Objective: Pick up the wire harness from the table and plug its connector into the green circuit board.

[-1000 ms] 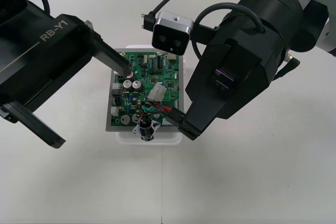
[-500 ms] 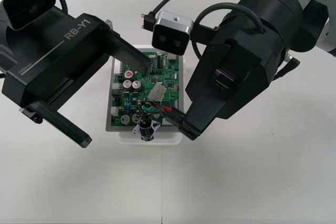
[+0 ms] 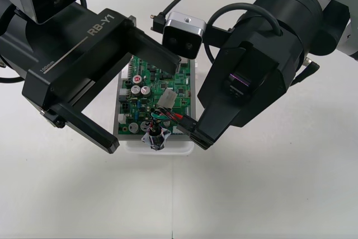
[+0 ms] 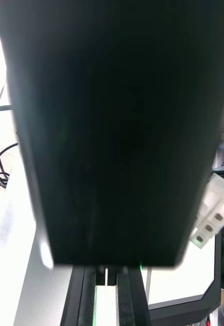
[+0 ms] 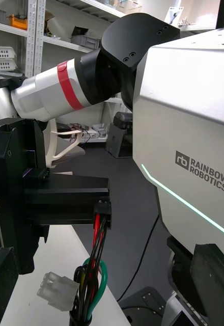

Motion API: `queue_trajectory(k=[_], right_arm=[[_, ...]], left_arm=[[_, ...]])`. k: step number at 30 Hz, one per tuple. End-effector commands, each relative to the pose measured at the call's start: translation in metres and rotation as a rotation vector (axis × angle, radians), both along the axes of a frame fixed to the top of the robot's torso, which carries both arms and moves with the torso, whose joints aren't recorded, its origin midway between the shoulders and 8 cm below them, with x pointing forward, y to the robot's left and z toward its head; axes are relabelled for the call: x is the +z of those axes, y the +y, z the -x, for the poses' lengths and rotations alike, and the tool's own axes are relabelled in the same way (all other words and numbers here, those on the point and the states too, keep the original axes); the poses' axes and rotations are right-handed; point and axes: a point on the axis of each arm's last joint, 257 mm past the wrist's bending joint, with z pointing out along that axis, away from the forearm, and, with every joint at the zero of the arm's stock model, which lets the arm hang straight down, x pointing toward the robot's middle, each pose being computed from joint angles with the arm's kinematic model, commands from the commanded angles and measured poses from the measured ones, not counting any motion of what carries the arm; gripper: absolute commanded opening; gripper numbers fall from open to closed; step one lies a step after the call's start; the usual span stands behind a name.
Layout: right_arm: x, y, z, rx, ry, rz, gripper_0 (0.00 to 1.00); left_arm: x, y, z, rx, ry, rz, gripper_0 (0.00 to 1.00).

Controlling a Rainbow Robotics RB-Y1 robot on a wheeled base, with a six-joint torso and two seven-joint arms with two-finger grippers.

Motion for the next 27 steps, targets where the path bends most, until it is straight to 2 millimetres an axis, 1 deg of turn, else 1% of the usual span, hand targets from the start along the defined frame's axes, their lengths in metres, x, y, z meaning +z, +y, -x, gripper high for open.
queue_trajectory(k=[1, 8, 15, 21, 27], right_arm=[[0.005, 0.003, 0.014, 0.056, -0.014, 0.018, 0.00], [0.006, 0.003, 0.014, 0.057, -0.013, 0.017, 0.00], [0.006, 0.003, 0.014, 0.057, -0.013, 0.017, 0.00], [0.005, 0.003, 0.014, 0.056, -0.014, 0.018, 0.00], [0.006, 0.003, 0.014, 0.057, -0.013, 0.017, 0.00]], left_arm=[[0.018, -0.018, 0.009, 0.007, 0.003, 0.012, 1.00], [0.017, -0.021, 0.013, 0.005, 0.013, 0.003, 1.00], [0.011, -0.026, 0.014, 0.007, -0.003, -0.011, 1.00], [0.012, -0.031, 0.020, 0.004, -0.007, -0.004, 1.00], [0.013, -0.032, 0.023, 0.002, 0.001, -0.009, 1.00]])
